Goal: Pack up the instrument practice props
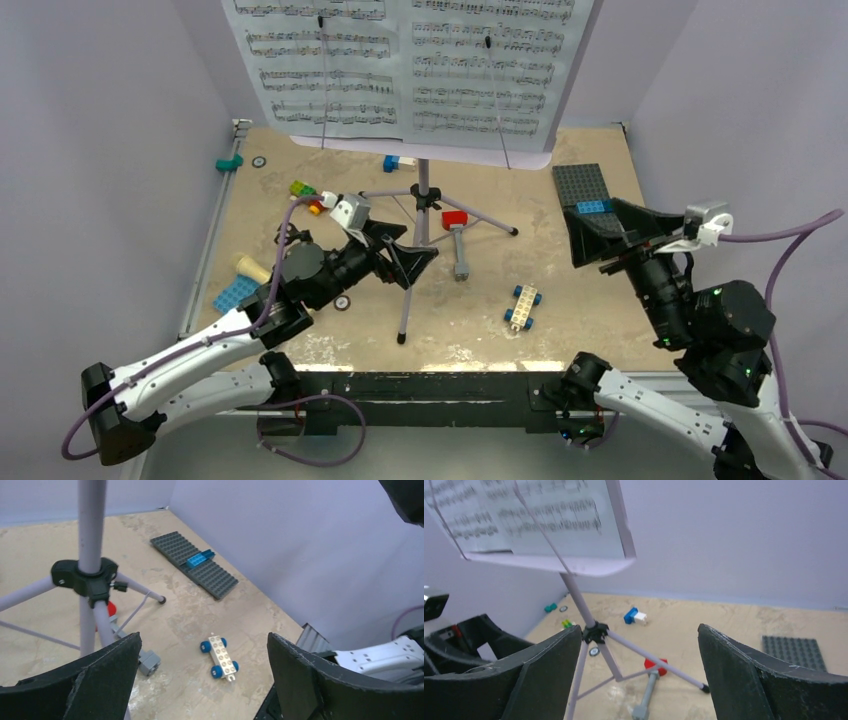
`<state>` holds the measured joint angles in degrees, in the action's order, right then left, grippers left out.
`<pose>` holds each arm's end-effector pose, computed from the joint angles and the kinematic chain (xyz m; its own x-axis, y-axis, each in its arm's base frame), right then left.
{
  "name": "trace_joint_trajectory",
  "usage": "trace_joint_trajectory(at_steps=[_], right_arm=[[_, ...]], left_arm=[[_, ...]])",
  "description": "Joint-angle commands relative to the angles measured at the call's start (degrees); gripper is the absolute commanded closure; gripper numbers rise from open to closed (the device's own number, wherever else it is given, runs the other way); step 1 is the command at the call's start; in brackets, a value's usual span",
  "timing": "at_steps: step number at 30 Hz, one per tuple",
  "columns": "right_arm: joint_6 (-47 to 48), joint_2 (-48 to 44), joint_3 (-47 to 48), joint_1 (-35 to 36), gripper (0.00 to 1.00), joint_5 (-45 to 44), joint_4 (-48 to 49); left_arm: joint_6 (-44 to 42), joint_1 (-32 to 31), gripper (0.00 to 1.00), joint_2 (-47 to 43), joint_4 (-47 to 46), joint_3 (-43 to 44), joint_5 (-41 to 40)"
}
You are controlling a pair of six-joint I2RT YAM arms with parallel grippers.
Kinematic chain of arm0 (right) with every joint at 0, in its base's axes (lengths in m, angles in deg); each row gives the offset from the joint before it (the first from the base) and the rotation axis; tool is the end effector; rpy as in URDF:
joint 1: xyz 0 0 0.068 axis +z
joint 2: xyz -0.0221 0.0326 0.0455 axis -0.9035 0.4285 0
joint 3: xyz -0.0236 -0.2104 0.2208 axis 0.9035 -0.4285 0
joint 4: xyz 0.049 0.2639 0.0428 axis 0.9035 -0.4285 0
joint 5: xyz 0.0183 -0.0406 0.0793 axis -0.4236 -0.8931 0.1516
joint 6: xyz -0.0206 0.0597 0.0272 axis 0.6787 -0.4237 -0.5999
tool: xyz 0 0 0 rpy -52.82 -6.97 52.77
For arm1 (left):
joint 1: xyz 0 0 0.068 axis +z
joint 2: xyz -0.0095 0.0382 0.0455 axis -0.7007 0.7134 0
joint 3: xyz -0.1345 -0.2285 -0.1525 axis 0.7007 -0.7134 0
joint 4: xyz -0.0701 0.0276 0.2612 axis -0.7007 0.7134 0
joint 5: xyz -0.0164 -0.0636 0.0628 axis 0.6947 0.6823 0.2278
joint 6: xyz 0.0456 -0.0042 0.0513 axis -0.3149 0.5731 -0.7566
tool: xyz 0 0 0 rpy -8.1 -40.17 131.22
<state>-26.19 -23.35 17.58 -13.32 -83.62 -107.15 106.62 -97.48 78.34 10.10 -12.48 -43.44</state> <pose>0.0437 0.0087 0.4708 0.1206 0.3069 -0.9441 -0.3746 0.8948 0.2430 0.1298 -0.1649 0.3655 -0.3257 -0.3336 -0.8847 0.6757 0.5724 -0.4646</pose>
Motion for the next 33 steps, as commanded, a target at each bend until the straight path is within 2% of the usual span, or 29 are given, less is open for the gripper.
trace_joint_trajectory(at_steps=[1,7,11,16,19,22,26,29,33], right_arm=[[5.02,7.01,8.55,0.28,0.10,0.61,4.04],[10.18,12.89,16.39,-0.07,0.08,1.04,9.24],[10.72,17.04,20.93,-1.53,0.08,6.56,11.77],[3.17,23.21,29.05,-9.68,0.08,18.84,7.17],[-0.20,26.29,32.40,-14.02,0.08,26.10,5.91],[-0.97,28.16,34.02,-16.04,0.08,28.00,8.25],[0.75,29.31,33.66,-17.63,0.07,27.97,16.23],[0.83,32.92,38.99,-18.08,0.08,29.17,12.79],[0.22,31.38,33.19,-18.10,0.09,26.62,15.67]], left_arm=[[-3.78,-4.38,0.00,-1.67,3.71,8.69,0.08],[-9.39,-11.71,0.00,-0.24,6.01,18.31,-6.64],[-10.93,-12.66,0.00,1.16,5.88,24.87,-9.28],[-12.11,-12.66,0.00,3.00,4.99,31.21,-9.72],[-13.16,-12.66,0.00,3.64,4.81,33.38,-6.56],[-13.34,-12.60,0.00,5.11,4.77,35.65,-4.48],[-13.97,-12.57,0.00,9.44,6.37,41.30,-3.35],[-15.70,-12.57,0.00,12.29,5.09,43.45,-2.80],[-18.12,-12.42,0.00,15.83,3.95,45.87,-4.06]])
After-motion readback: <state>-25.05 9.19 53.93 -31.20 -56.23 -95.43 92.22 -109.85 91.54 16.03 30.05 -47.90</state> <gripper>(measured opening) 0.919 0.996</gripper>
